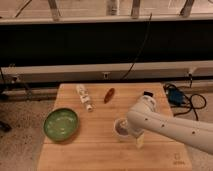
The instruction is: Pick up the ceramic cup
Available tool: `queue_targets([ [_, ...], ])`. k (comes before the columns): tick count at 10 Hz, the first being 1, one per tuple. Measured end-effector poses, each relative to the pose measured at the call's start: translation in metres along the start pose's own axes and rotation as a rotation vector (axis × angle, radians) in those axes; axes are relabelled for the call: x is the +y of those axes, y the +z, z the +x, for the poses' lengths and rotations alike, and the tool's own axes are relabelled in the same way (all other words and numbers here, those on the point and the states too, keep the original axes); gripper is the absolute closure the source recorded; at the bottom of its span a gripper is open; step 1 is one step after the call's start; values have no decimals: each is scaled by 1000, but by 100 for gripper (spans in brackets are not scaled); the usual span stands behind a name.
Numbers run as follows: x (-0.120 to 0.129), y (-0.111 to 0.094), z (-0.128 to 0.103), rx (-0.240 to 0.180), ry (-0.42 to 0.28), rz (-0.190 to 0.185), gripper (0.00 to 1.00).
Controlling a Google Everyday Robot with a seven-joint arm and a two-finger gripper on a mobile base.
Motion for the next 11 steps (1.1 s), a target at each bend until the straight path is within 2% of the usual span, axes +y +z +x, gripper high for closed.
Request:
queue_targets([
  [11, -2, 3, 9, -1, -20, -3, 20],
])
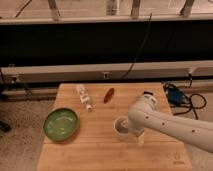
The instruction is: Pick up the ceramic cup
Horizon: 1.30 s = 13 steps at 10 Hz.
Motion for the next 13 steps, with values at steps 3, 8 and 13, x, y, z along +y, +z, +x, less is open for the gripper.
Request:
queue_targets([
  [3, -1, 1, 2, -1, -5, 0, 20],
  [8, -1, 1, 7, -1, -16, 0, 20],
  [13, -1, 1, 12, 0, -24, 0, 52],
])
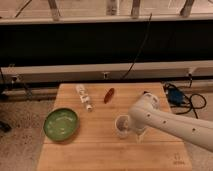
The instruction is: Pick up the ceramic cup
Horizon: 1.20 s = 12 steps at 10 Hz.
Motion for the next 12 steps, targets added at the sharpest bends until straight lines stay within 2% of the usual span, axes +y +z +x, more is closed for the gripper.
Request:
queue_targets([
  [2, 0, 0, 1, 0, -3, -2, 66],
  [3, 0, -1, 3, 0, -3, -2, 78],
  [5, -4, -10, 7, -1, -8, -3, 96],
  [7, -10, -25, 14, 1, -13, -3, 100],
  [12, -19, -34, 19, 3, -27, -5, 100],
])
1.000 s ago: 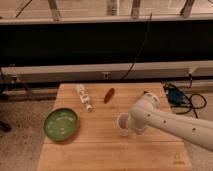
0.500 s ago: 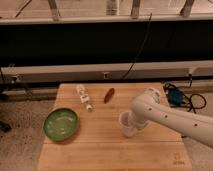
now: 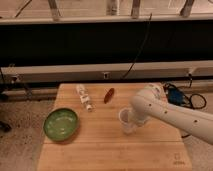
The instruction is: Pick up the ceramic cup
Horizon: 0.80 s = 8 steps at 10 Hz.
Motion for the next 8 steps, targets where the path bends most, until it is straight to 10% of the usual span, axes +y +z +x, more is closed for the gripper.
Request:
queue_targets([
  [8, -12, -13, 6, 3, -24, -9, 100],
])
